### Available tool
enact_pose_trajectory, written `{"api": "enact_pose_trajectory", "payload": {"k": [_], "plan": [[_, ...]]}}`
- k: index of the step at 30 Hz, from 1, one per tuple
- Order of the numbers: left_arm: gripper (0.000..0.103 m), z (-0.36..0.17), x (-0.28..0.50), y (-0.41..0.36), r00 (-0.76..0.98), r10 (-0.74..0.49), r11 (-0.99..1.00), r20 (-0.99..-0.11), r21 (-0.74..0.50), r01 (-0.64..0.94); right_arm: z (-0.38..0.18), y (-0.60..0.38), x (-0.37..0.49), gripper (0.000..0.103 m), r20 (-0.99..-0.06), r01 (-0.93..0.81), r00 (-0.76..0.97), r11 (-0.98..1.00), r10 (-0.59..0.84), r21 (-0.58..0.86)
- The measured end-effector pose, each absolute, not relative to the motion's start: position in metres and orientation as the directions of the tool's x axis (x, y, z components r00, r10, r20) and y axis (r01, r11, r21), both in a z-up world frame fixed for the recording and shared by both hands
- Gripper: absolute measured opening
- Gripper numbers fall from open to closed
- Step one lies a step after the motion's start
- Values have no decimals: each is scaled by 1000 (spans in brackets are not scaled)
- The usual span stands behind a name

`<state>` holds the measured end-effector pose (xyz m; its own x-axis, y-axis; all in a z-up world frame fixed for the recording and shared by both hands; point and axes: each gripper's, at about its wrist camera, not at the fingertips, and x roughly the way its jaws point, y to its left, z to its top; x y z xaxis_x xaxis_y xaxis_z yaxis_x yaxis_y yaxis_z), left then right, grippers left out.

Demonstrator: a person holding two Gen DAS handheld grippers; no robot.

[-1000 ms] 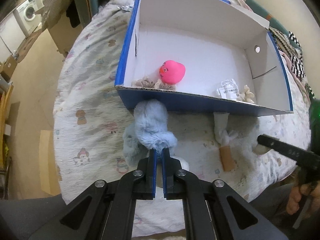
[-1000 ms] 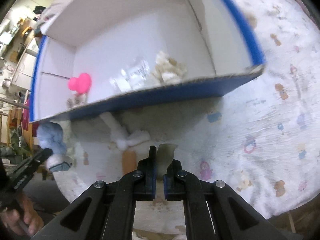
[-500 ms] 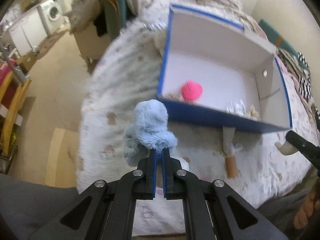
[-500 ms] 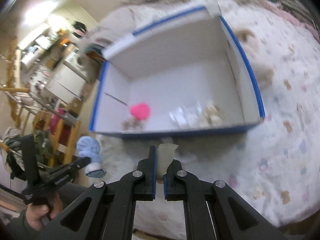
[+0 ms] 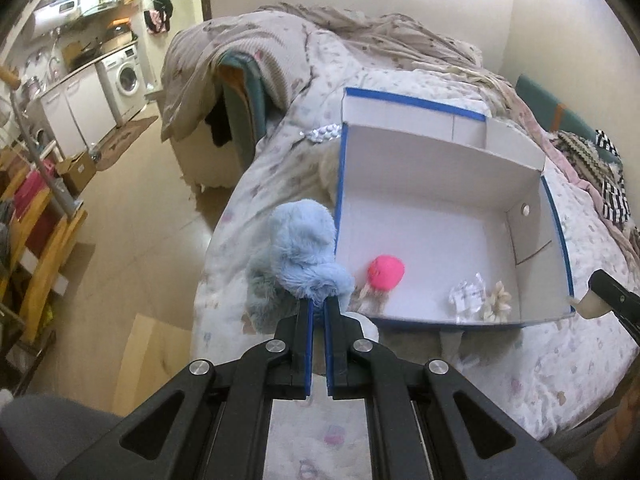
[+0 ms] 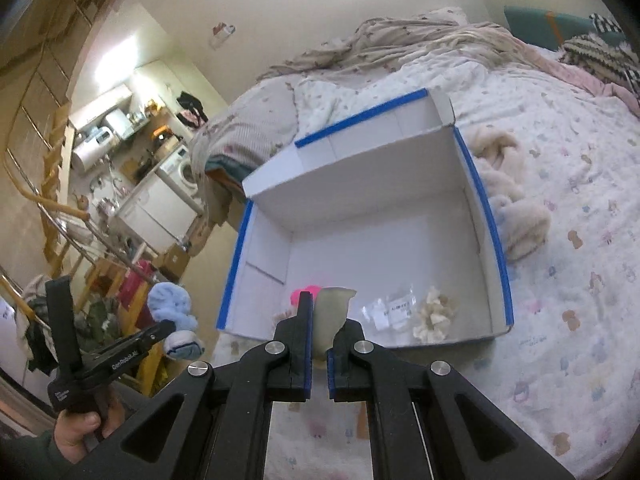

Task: Organize soft objects
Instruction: 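Carry the blue plush and beige piece over the box with both tools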

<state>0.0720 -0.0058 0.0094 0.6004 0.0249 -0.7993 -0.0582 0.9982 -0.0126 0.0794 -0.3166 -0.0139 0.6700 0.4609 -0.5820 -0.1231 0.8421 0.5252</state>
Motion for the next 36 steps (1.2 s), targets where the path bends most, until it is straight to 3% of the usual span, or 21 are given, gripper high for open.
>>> {"api": "enact_pose_trajectory", "payload": {"k": [12, 22, 33, 36], "plan": [[5, 28, 123, -35, 632, 8, 1000, -775, 11, 1, -12, -329, 113, 7, -558, -113, 710, 852, 430, 512], [5, 20, 168, -64, 631, -13, 997, -776, 38, 67, -24, -321, 154, 7, -618, -106, 693, 900, 372, 423], [5, -28, 190, -78, 594, -62, 995, -802, 0, 104, -53, -312, 176, 7, -697, -84, 614, 909, 370, 409], [5, -34, 192, -79, 610, -29, 995, -792, 38, 96, -62, -307, 179, 7, -724, -72, 586, 913, 364, 401]]}}
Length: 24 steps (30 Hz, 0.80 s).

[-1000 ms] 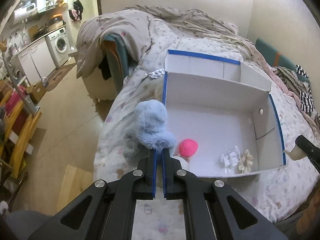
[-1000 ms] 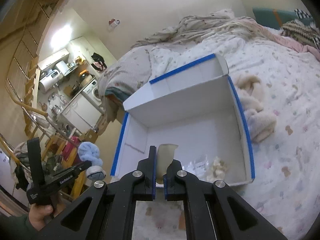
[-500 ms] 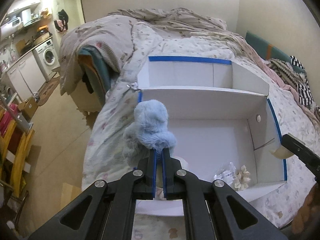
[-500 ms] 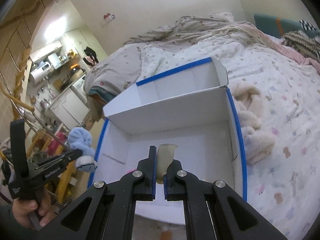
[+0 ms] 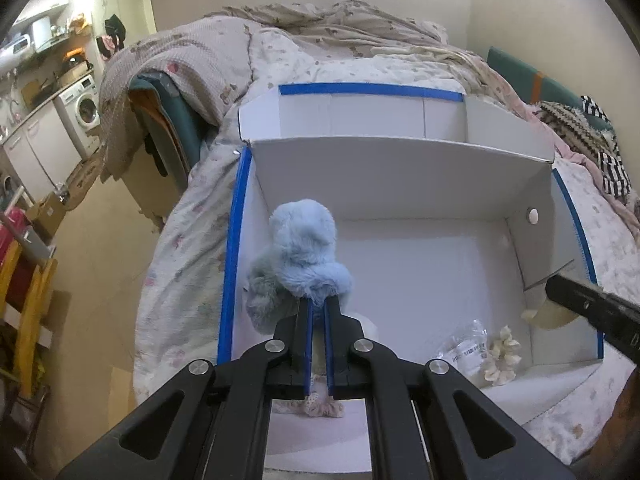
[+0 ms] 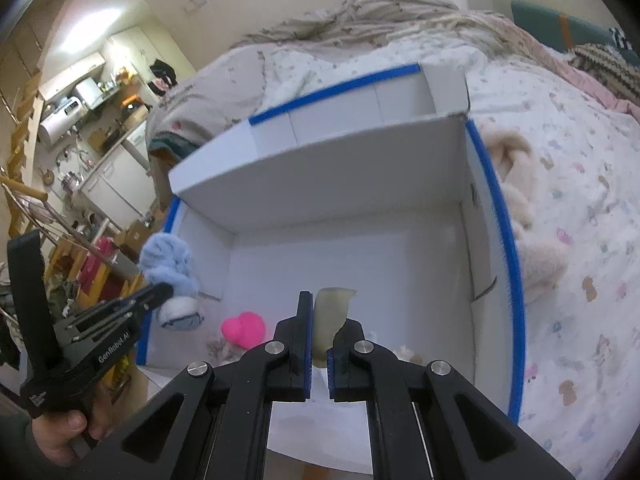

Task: Organize soft objects
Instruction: 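Carry the blue plush and beige piece over the box with both tools, then open the left tool to drop the blue plush while the right tool drops the beige piece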

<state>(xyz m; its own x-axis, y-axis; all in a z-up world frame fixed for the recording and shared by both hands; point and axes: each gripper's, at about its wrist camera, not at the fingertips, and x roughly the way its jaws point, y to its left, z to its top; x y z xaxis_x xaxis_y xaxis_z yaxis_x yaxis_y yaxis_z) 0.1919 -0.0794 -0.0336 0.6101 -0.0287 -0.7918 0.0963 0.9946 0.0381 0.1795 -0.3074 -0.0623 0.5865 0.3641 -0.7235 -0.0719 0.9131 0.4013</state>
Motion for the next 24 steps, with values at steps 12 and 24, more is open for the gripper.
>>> {"api": "enact_pose_trajectory", "payload": {"k": [12, 24], "plan": [[5, -58, 206, -82, 566, -36, 995, -823, 21, 94, -91, -291, 185, 7, -805, -54, 486, 931, 341, 361], [29, -65, 208, -91, 538, -45, 992, -842, 28, 126, -96, -298, 186, 8, -820, -23, 475, 936, 320, 352]]}}
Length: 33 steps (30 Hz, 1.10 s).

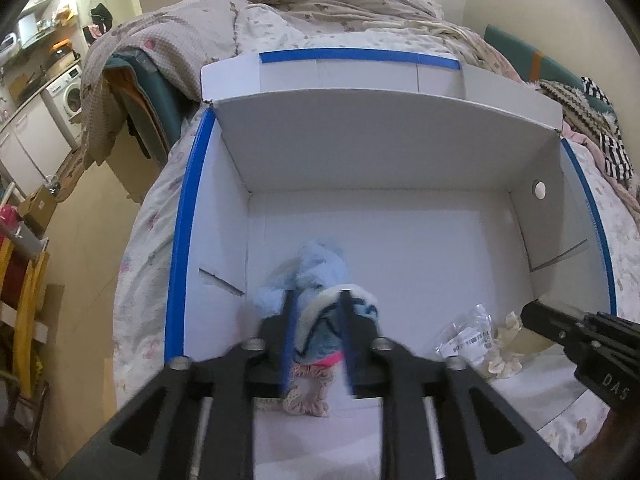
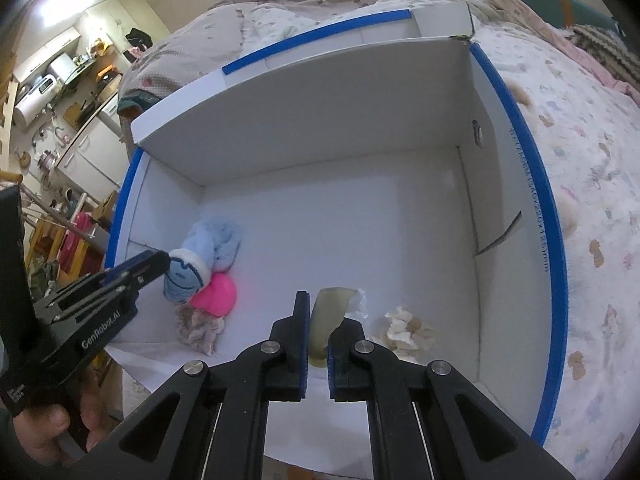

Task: Organize soft objects
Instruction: 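Open the left tool to drop the blue plush while the right tool drops the beige piece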

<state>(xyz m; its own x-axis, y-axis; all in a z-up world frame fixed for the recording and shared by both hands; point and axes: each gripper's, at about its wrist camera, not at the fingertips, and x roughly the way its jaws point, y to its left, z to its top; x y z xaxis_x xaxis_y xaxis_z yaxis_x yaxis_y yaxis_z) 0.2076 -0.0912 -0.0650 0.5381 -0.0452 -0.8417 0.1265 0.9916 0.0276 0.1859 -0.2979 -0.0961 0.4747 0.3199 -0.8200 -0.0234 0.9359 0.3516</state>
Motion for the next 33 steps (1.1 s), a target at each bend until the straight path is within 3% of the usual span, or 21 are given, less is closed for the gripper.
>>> {"api": "enact_pose_trajectory", "payload": {"k": [2, 4, 9, 10, 12, 13, 14, 33], "plan": [[52, -66, 207, -91, 536, -34, 992, -844, 36, 120, -96, -297, 187, 8, -821, -20, 475, 936, 318, 351], [61, -66, 207, -91, 532, -20, 993, -847, 45, 109, -96, -298, 187, 8, -819, -12, 479, 935, 316, 354], [67, -62, 203, -90, 554, -11, 992, -833, 59, 109, -93, -303, 187, 14, -808, 12, 505, 934, 303, 358], [68, -62, 203, -91, 554, -10, 992, -833, 63, 113, -92, -303, 187, 19, -805, 14, 509, 931, 307, 364], [68, -61, 202, -92, 556, 0, 991, -831, 75, 113, -90, -306, 187, 42, -793, 19, 520, 924, 318, 383], [68, -61, 201, -92, 557, 4, 991, -830, 80, 112, -87, -307, 186, 69, -783, 21, 533, 920, 320, 391], [68, -61, 201, -92, 559, 6, 990, -829, 82, 111, -84, -309, 184, 79, -768, 21, 553, 917, 322, 399], [68, -51, 199, -88, 583, 16, 994, -812, 77, 80, -80, -313, 185, 80, -760, 26, 566, 914, 319, 404]]}}
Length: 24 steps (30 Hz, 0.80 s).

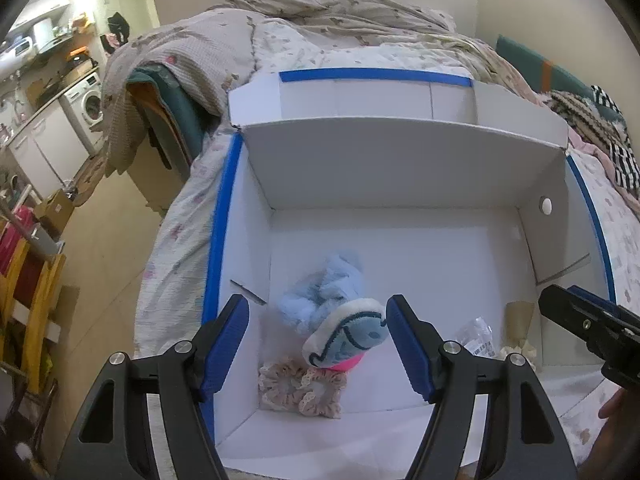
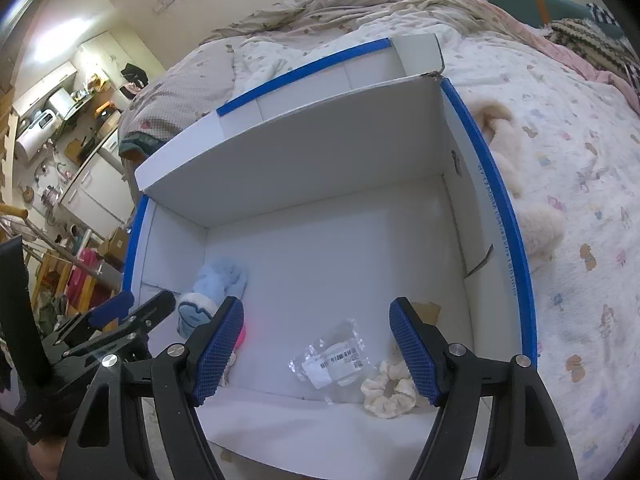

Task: Organize soft objects
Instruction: 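Open the left tool to drop the blue plush while the right tool drops the beige piece, then move both open tools back over the items beside the box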

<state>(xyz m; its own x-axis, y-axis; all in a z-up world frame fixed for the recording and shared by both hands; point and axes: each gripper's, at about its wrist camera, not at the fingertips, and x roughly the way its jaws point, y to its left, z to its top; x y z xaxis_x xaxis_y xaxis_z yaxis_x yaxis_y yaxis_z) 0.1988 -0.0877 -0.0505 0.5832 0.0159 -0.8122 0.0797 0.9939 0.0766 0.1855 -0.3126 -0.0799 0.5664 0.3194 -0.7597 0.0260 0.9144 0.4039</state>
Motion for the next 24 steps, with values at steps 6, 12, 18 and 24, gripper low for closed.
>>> {"api": "enact_pose_trajectory", "payload": {"k": [6, 12, 18, 24], "plan": [[68, -44, 189, -85, 596, 14, 996, -803, 66, 66, -78, -314, 179, 80, -763, 32, 571, 921, 302, 389], [68, -34, 172, -77, 635, 68, 992, -769, 121, 40, -73, -320, 166, 80, -755, 59, 583, 912, 299, 407], [68, -28, 156, -64, 644, 80, 992, -761, 126, 26, -69, -321, 150, 80, -758, 57, 582, 915, 294, 399], [69, -25, 137, -49, 655, 117, 990, -747, 142, -15, -65, -331, 129, 80, -761, 80, 592, 919, 267, 385]]}}
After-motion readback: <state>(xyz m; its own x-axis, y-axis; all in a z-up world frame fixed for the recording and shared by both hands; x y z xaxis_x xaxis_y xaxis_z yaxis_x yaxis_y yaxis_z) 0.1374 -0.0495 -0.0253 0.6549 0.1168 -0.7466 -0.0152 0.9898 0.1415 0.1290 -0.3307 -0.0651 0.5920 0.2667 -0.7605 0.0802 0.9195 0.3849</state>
